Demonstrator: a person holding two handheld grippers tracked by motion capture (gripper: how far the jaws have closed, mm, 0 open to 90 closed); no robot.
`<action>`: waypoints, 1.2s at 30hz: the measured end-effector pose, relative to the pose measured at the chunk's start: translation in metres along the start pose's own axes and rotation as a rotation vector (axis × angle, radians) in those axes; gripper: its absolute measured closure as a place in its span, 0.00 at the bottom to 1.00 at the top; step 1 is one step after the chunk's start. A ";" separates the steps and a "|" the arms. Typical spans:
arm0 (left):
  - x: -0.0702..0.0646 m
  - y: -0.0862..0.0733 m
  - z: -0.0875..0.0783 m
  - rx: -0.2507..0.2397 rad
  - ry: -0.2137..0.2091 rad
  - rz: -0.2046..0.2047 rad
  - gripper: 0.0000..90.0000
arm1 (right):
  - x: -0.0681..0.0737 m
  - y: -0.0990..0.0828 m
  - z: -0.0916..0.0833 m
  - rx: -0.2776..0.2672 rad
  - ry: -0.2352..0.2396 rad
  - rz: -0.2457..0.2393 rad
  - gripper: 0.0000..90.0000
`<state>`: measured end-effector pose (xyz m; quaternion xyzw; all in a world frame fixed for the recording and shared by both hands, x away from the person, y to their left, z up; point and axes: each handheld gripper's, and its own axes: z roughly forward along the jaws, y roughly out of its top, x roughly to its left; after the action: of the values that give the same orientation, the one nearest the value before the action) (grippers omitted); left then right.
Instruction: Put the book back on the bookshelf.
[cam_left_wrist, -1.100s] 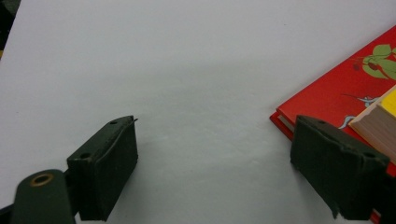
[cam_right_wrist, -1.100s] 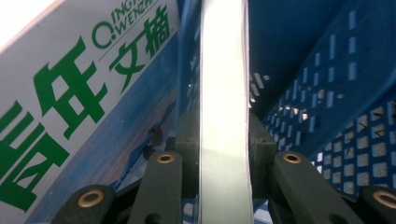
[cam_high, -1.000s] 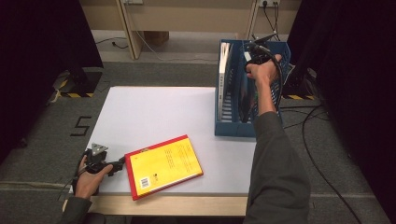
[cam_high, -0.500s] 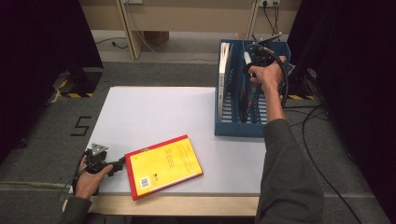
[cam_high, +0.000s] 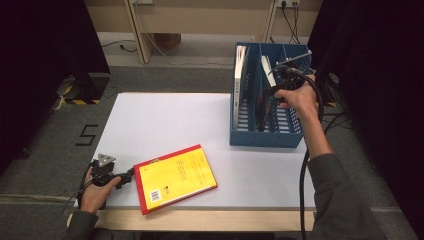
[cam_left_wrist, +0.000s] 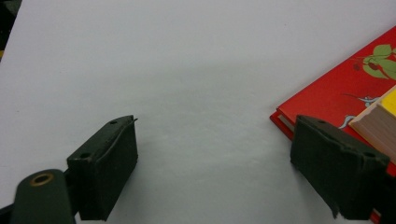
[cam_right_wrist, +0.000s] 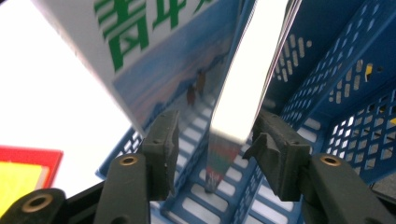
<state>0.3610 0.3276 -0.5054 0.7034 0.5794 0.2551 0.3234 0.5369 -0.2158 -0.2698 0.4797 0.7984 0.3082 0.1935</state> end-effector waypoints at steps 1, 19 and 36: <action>0.000 0.000 0.000 0.000 0.000 -0.001 0.16 | 0.000 -0.004 0.000 -0.001 0.002 -0.005 0.63; 0.000 0.000 0.000 -0.002 0.000 -0.001 0.15 | -0.001 -0.019 0.033 -0.011 0.019 -0.033 0.76; 0.000 0.000 0.000 -0.001 0.000 -0.002 0.16 | -0.004 -0.002 0.054 -0.027 -0.026 -0.002 0.75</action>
<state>0.3610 0.3276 -0.5055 0.7027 0.5797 0.2552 0.3241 0.5699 -0.2038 -0.3106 0.4803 0.7921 0.3123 0.2105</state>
